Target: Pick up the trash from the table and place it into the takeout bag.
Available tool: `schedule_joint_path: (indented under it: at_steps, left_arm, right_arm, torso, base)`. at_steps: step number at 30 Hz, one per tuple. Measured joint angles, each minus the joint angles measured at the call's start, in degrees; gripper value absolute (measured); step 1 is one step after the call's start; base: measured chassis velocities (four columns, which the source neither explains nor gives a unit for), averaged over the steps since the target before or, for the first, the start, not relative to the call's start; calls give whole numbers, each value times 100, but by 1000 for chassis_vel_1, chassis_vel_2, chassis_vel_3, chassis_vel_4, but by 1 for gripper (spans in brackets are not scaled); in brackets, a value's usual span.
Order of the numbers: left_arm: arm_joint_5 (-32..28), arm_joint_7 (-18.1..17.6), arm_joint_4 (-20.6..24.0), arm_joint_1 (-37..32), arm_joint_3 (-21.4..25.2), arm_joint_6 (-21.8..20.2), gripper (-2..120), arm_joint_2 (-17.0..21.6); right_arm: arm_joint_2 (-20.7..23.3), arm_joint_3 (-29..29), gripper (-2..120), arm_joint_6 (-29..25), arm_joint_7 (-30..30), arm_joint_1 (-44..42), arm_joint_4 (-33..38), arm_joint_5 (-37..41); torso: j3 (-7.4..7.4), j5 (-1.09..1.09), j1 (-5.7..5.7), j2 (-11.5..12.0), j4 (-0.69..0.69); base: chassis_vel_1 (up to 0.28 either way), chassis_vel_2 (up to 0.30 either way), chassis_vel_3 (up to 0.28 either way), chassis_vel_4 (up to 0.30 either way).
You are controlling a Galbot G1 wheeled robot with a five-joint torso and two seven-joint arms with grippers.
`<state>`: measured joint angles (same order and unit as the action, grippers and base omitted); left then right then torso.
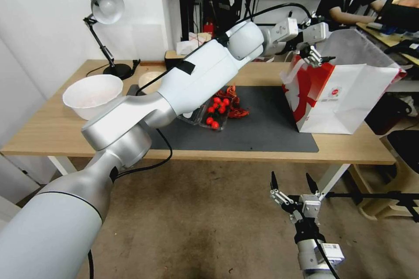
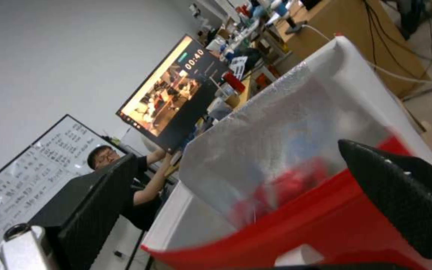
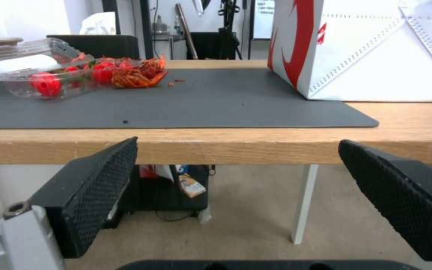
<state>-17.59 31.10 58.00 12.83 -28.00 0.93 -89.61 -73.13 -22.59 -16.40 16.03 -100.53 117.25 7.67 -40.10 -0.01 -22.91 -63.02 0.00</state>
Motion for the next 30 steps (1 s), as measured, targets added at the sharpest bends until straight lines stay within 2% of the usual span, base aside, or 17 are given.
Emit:
schedule_joint_path:
  at_steps: [9,11,13,15,17,18,19,22,25,28,29,30]
  left_arm:
    - [-538,-310,434,-340,152,-397,100,342]
    - [-1061,-527,680,-554,244,-714,100,497]
    - [-1246,-632,758,-621,271,-815,100,551]
    - [-1571,-950,941,-825,392,-1042,100,688]
    - [-1588,-985,956,-840,404,-1062,100,698]
    - [-1663,-1323,1101,-985,533,-1226,100,780]
    - [-1687,-1461,1186,-1088,640,-1295,100,822]
    - [-1872,-1515,1346,-1286,832,-1379,100,942]
    - [-2175,-1338,1440,-1433,946,-1394,100,1072]
    - [-2494,-592,1544,-1665,1074,-1348,100,1351]
    - [-2494,-592,1544,-1665,1074,-1348,100,1351]
    - [-2524,-372,1556,-1716,1107,-1318,100,1413]
  right_arm:
    - [-3,17,100,14,-4,40,0,0]
    - [1,21,100,16,-5,48,-17,1]
    - [4,22,100,16,-6,50,-22,2]
    - [15,26,100,17,-6,65,-49,12]
    - [15,26,100,17,-6,66,-50,12]
    - [21,31,100,18,-7,79,-76,16]
    - [22,34,100,18,-7,87,-92,17]
    - [26,50,100,20,-7,100,-113,18]
    - [33,63,100,23,-7,118,-123,18]
    - [54,91,100,36,-7,159,-161,21]
    - [54,91,100,36,-7,159,-161,21]
    - [57,98,100,38,-7,168,-172,21]
  torso:
    - [0,0,0,0,0]
    - [0,-1,0,0,0]
    - [0,-1,0,0,-1]
    - [0,0,0,0,-1]
    - [0,-1,0,0,-1]
    - [0,-1,0,0,0]
    - [0,-1,0,0,0]
    - [0,-1,0,0,-1]
    - [0,0,0,0,-1]
    - [0,-1,0,0,0]
    - [0,-1,0,0,0]
    - [0,0,0,0,0]
  base:
    - [0,0,0,0]
    - [0,0,0,0]
    - [0,0,0,0]
    - [0,0,0,0]
    - [0,0,0,0]
    - [0,0,0,0]
    - [0,0,0,0]
    - [0,0,0,0]
    - [0,0,0,0]
    - [0,0,0,0]
    - [0,0,0,0]
    - [0,0,0,0]
